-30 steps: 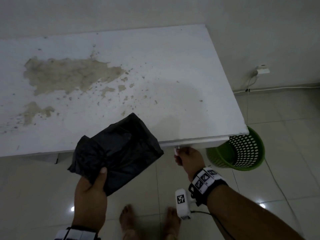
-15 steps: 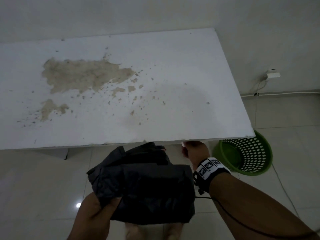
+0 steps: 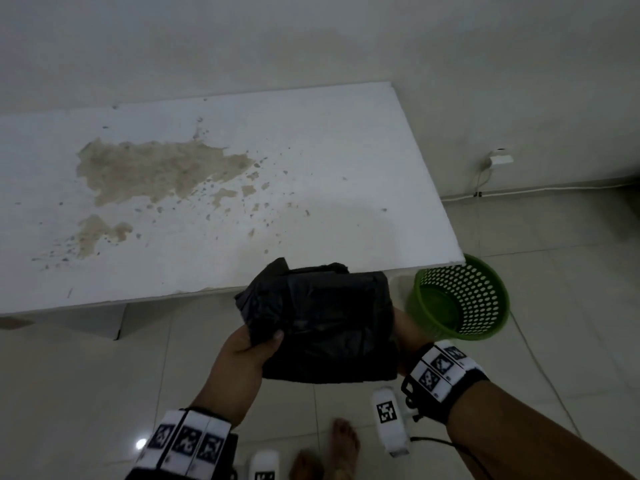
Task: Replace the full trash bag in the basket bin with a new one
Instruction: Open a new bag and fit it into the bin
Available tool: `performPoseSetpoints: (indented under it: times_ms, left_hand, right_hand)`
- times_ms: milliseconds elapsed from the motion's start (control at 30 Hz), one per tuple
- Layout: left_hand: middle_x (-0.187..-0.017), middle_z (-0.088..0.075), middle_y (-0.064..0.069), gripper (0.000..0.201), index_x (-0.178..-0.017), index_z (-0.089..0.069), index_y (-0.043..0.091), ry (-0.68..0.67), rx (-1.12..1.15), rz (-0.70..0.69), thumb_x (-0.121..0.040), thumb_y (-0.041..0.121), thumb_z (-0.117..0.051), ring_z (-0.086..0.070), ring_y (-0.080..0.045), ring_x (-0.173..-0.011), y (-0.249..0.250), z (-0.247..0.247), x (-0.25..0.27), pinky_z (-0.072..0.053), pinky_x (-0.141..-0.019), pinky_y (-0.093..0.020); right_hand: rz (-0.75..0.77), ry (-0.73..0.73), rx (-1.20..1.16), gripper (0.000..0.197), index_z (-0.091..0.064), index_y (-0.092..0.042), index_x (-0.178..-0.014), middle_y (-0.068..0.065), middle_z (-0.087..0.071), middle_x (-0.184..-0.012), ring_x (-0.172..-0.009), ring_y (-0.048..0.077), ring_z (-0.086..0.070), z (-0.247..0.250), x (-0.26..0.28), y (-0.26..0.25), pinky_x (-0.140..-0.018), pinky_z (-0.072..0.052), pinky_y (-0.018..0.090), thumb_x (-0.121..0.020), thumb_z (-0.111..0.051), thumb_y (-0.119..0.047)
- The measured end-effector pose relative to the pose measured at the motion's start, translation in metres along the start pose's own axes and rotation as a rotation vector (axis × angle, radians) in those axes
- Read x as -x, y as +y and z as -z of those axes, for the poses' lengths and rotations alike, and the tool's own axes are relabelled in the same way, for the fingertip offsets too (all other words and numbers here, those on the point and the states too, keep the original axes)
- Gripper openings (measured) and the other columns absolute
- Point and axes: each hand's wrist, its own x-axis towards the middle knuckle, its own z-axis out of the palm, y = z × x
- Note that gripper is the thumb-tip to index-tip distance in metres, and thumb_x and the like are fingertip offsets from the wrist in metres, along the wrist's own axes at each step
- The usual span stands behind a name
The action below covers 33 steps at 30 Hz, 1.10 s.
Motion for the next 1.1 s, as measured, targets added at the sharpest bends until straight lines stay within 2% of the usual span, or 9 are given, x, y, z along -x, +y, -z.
performPoseSetpoints:
  times_ms: [67, 100, 200, 367, 500, 633, 833, 1000, 1100]
  left_hand:
    - [-0.107, -0.078, 0.010, 0.026, -0.112, -0.070, 0.028, -0.054, -0.042, 0.019, -0.101, 0.011, -0.053, -0.073, -0.012, -0.100, 0.000, -0.004, -0.006, -0.058, -0.079, -0.019]
    - [-0.106, -0.078, 0.013, 0.025, -0.112, -0.070, 0.031, -0.079, -0.081, 0.015, -0.101, 0.015, -0.054, -0.073, -0.009, -0.100, 0.000, -0.007, -0.007, -0.058, -0.079, -0.018]
    - [-0.109, -0.072, 0.017, 0.019, -0.118, -0.064, 0.032, -0.077, -0.219, 0.006, -0.100, 0.028, -0.058, -0.069, -0.008, -0.104, -0.001, -0.016, -0.013, -0.053, -0.074, -0.015]
    - [-0.111, -0.061, -0.001, 0.034, -0.130, -0.052, 0.012, 0.071, -0.458, -0.013, -0.102, 0.031, -0.054, -0.058, -0.020, -0.095, 0.014, -0.041, -0.011, -0.045, -0.076, -0.033]
    - [-0.113, -0.071, -0.002, 0.044, -0.122, -0.058, 0.023, -0.231, -0.153, -0.055, -0.090, 0.054, -0.054, -0.070, -0.020, -0.099, 0.039, -0.069, 0.010, -0.057, -0.089, -0.041]
    - [-0.118, -0.074, 0.009, 0.053, -0.127, -0.058, 0.028, -0.440, 0.040, 0.009, -0.082, 0.054, -0.069, -0.070, -0.011, -0.110, 0.056, -0.102, 0.024, -0.056, -0.095, -0.038]
    - [-0.120, -0.068, 0.006, 0.033, -0.123, -0.055, 0.028, -0.277, -0.277, -0.165, -0.094, 0.020, -0.067, -0.068, -0.005, -0.102, 0.060, -0.139, 0.008, -0.058, -0.091, -0.033]
    - [-0.133, -0.049, -0.001, 0.065, -0.146, -0.038, 0.022, 0.024, -0.473, -0.325, -0.089, 0.025, -0.070, -0.051, -0.019, -0.122, 0.058, -0.186, -0.003, -0.049, -0.101, -0.042]
    - [-0.118, -0.054, 0.005, 0.027, -0.120, -0.061, 0.025, 0.114, -0.520, -0.584, -0.093, 0.026, -0.057, -0.051, -0.025, -0.120, 0.068, -0.234, 0.004, -0.044, -0.104, -0.043]
  right_hand:
    - [0.031, 0.074, -0.008, 0.039, -0.071, -0.008, -0.098, 0.009, -0.066, -0.075, -0.065, 0.018, -0.061, -0.002, 0.019, 0.000, -0.055, -0.054, 0.023, -0.105, -0.035, -0.021]
    - [0.066, 0.116, 0.065, 0.031, -0.067, -0.008, -0.102, 0.007, -0.066, -0.086, -0.072, 0.017, -0.060, 0.001, 0.027, 0.002, -0.061, -0.054, 0.026, -0.105, -0.037, -0.015]
    - [0.202, 0.213, 0.182, 0.026, -0.060, -0.020, -0.086, -0.001, -0.064, -0.086, -0.082, 0.018, -0.060, 0.001, 0.056, -0.005, -0.084, -0.050, 0.039, -0.102, -0.042, -0.013]
    - [0.568, 0.364, 0.402, 0.011, -0.064, -0.017, -0.086, -0.010, -0.071, -0.075, -0.075, 0.006, -0.065, 0.012, 0.082, -0.010, -0.069, -0.050, 0.024, -0.095, -0.059, -0.013]
    - [0.754, 0.496, 0.646, 0.006, -0.063, -0.025, -0.095, -0.021, -0.067, -0.082, -0.078, -0.010, -0.063, 0.016, 0.103, -0.007, -0.065, -0.043, 0.005, -0.094, -0.060, -0.021]
    - [0.757, 0.417, 0.586, 0.016, -0.067, -0.022, -0.108, -0.012, -0.074, -0.095, -0.091, 0.001, -0.069, 0.016, 0.120, -0.001, -0.077, -0.054, 0.016, -0.093, -0.063, -0.017]
    - [0.781, 0.503, 0.240, 0.017, -0.071, -0.024, -0.107, -0.008, -0.076, -0.100, -0.096, 0.010, -0.071, 0.058, 0.147, -0.029, -0.084, -0.056, 0.029, -0.095, -0.061, -0.017]
    - [0.789, 0.480, -0.181, 0.030, -0.063, -0.016, -0.127, 0.005, -0.072, -0.118, -0.109, 0.025, -0.068, 0.118, 0.165, -0.058, -0.096, -0.051, 0.043, -0.099, -0.054, -0.021]
    - [0.802, 0.491, -0.129, 0.031, -0.063, -0.018, -0.127, 0.003, -0.072, -0.119, -0.110, 0.024, -0.068, 0.152, 0.179, -0.069, -0.101, -0.049, 0.047, -0.097, -0.057, -0.025]
